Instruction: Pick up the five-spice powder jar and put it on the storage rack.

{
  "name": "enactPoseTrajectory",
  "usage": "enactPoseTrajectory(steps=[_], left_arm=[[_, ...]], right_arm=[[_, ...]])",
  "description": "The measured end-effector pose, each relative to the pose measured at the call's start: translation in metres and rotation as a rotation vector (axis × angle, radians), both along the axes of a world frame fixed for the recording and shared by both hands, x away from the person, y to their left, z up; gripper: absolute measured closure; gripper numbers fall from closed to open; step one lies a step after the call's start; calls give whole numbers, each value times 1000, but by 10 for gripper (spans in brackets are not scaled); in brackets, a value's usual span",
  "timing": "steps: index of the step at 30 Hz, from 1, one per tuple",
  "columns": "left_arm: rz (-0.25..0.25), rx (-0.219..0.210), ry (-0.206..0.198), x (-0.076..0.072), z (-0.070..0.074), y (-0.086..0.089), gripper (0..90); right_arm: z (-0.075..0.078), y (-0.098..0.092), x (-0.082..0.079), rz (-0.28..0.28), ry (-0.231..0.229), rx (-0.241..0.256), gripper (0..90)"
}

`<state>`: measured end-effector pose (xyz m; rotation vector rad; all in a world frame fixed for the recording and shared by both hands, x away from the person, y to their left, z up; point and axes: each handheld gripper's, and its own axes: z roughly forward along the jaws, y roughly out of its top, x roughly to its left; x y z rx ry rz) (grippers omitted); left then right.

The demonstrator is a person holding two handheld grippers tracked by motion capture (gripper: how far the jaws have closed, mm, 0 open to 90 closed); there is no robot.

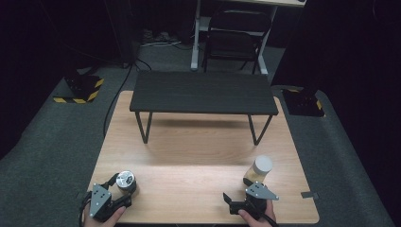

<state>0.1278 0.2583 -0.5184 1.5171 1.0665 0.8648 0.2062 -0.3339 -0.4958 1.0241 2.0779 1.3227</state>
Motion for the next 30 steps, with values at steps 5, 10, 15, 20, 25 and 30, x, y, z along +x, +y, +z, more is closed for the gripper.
enactPoseTrajectory(steps=[5, 10, 15, 20, 25, 30], left_arm=[[-1, -7, 0, 0, 0, 1, 333], [3, 8, -10, 0, 0, -2, 346], [14, 3, -9, -1, 0, -4, 348], [21, -3, -10, -1, 0, -5, 350], [16, -1, -16, -1, 0, -7, 351], [12, -13, -28, -2, 2, -8, 351]], right_arm=[[2, 4, -2, -26, 4, -19, 7], [2, 5, -2, -46, 9, -11, 8], [1, 6, -3, -69, 6, -2, 17], [1, 12, -4, -71, -2, -10, 10], [0, 11, -3, -69, 0, -3, 10], [0, 10, -3, -63, 0, -3, 10]])
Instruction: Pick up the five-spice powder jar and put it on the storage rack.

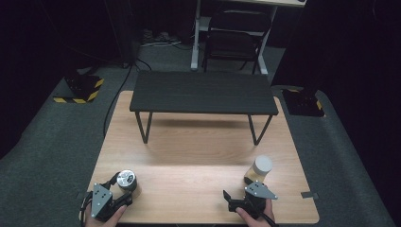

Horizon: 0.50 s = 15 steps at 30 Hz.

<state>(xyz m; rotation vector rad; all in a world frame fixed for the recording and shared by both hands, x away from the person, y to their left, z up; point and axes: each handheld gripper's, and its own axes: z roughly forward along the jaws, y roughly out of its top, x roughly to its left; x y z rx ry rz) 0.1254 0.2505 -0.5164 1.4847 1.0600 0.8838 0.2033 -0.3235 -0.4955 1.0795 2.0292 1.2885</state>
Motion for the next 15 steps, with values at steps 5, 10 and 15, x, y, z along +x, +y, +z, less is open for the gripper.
enactPoseTrajectory(steps=[5, 10, 15], left_arm=[[-4, -15, 5, 1, 3, -4, 351], [-12, -30, 7, 5, 11, -11, 351], [-27, -21, -3, 8, 18, -18, 350]], right_arm=[[0, -1, 0, 4, 1, 2, 10], [0, -2, 1, 9, 2, 4, 10], [0, -2, 2, 13, 4, 6, 10]])
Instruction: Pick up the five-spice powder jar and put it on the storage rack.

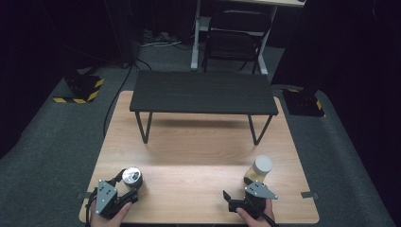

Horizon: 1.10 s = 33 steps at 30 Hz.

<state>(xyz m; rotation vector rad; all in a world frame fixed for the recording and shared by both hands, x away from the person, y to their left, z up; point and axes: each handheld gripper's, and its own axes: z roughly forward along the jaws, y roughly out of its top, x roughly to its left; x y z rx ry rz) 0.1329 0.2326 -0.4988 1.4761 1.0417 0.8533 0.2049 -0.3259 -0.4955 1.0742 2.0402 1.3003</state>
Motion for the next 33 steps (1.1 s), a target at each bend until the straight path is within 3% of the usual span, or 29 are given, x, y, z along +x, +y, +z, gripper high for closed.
enactPoseTrajectory(steps=[7, 18, 33], left_arm=[[-16, 7, -16, 5, 13, -15, 351], [-27, 3, -37, 26, 41, -32, 350], [-26, -1, -59, 45, 63, -48, 350]], right_arm=[[0, -1, 1, 2, 3, 6, 10], [0, -3, 2, 8, 9, 11, 10], [0, -3, 3, 21, 8, 7, 10]])
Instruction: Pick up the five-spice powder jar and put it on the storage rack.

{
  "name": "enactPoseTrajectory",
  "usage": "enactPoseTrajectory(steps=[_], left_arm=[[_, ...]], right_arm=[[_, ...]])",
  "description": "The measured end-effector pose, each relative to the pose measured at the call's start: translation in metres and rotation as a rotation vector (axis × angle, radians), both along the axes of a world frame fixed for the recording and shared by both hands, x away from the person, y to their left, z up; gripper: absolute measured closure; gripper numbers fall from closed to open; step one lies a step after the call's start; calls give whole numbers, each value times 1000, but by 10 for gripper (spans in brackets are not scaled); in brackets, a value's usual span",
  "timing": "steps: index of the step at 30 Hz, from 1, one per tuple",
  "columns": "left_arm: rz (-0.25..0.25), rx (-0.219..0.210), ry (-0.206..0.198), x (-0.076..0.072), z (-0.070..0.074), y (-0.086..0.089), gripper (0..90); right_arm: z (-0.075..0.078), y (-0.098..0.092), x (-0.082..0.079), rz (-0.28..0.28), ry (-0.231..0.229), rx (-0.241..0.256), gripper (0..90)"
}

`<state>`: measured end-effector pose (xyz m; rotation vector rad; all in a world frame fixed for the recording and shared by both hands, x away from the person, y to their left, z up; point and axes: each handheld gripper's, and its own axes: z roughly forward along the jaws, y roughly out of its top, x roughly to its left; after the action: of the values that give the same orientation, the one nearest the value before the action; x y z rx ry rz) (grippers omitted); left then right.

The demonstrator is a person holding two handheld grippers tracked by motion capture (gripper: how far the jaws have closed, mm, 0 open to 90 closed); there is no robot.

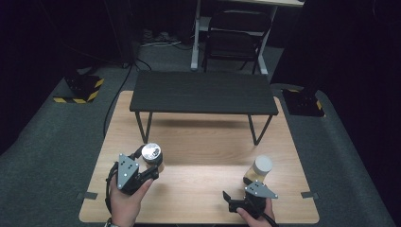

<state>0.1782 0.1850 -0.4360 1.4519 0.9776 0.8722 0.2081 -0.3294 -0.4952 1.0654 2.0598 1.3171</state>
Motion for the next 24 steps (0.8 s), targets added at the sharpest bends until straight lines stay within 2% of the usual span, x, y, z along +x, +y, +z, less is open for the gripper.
enactPoseTrajectory(steps=[4, 14, 24], left_arm=[[4, 4, 2, 9, 8, -5, 350], [8, -9, 9, 19, 20, -8, 350], [4, 2, -19, 27, 35, -12, 350]], right_arm=[[0, 0, 0, 5, -2, -2, 10], [0, -2, 1, 9, 1, 6, 10], [0, -2, 1, 16, -1, 1, 10]])
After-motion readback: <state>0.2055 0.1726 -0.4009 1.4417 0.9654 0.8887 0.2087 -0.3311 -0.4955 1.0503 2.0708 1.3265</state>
